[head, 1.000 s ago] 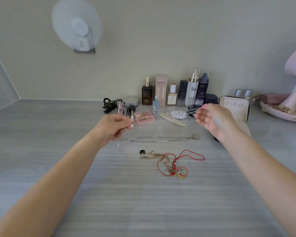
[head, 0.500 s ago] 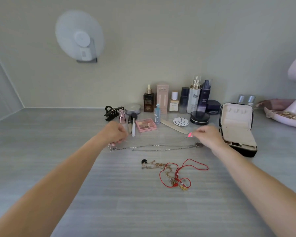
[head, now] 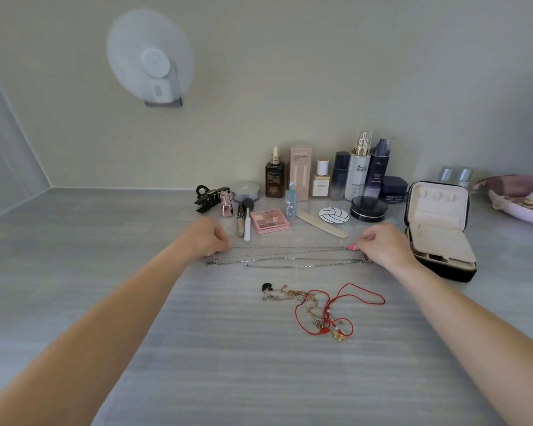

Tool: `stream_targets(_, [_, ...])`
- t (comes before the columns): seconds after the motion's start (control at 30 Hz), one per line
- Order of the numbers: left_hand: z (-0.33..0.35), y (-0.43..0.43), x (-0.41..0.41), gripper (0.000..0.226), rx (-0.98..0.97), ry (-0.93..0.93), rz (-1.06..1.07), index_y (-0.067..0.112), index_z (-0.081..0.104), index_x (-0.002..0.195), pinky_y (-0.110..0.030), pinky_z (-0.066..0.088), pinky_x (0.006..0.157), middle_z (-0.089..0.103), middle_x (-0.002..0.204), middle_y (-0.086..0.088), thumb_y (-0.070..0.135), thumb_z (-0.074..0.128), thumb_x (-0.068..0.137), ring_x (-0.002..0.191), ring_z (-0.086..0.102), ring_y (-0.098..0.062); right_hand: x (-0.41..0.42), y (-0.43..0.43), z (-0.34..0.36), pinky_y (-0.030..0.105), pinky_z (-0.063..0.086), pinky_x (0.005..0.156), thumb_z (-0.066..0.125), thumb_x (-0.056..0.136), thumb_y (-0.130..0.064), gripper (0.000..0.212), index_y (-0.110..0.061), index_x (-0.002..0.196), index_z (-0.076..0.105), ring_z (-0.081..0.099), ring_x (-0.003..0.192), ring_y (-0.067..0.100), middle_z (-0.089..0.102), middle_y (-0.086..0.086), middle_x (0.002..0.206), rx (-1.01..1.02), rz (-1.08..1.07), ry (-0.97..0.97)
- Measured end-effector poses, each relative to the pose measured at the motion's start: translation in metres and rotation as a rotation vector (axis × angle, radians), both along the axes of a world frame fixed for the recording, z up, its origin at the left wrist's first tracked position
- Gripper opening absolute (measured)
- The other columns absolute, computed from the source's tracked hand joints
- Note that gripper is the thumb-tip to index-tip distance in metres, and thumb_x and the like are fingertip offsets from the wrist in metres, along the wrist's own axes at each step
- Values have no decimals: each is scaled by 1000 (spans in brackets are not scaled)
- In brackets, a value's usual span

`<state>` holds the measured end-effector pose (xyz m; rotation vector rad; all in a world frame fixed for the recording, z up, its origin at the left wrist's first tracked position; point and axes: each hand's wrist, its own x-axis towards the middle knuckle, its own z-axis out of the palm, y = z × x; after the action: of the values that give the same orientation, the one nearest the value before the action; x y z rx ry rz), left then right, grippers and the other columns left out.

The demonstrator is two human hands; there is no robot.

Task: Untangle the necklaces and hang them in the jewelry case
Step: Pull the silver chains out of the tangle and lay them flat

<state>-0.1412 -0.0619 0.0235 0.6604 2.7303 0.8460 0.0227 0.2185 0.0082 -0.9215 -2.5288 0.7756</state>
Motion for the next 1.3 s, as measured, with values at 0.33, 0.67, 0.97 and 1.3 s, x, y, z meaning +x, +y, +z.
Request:
stream_targets(0.33, [3, 23, 88, 6, 119, 65, -355, 26, 65, 75, -7, 37, 52, 59, 70, 14, 25, 70, 78, 56, 48, 0, 49, -50, 22, 12, 39, 60, 69, 78, -24, 2, -24, 76, 68, 53, 62, -1, 63, -12, 71, -5, 444, 6])
stream_targets(0.67, [4, 41, 157, 30, -132, 170, -722, 26, 64, 96, -25, 42, 85, 52, 96, 8, 43, 71, 72, 97, 50, -10, 96, -77, 33, 20, 39, 58, 76, 70, -29, 14, -35, 65, 65, 46, 57, 2, 62, -6, 68, -59, 789, -125])
stream_targets(0.97, [-3, 38, 154, 17, -150, 314, -645, 23, 64, 96, -26, 45, 81, 61, 99, 5, 29, 56, 82, 86, 54, -12, 100, -82, 15, 27, 42, 73, 58, 81, -40, 17, -29, 89, 69, 51, 85, 7, 54, -13, 88, 426, 718, -199])
stream_targets(1.3, [-1, 31, 148, 20, 106, 227, -496, 30, 52, 75, -24, 41, 68, 49, 72, 16, 41, 69, 73, 69, 47, -1, 95, -79, 25, 7, 37, 56, 66, 82, -17, 23, -33, 66, 64, 53, 57, -6, 62, -22, 56, -75, 604, 174])
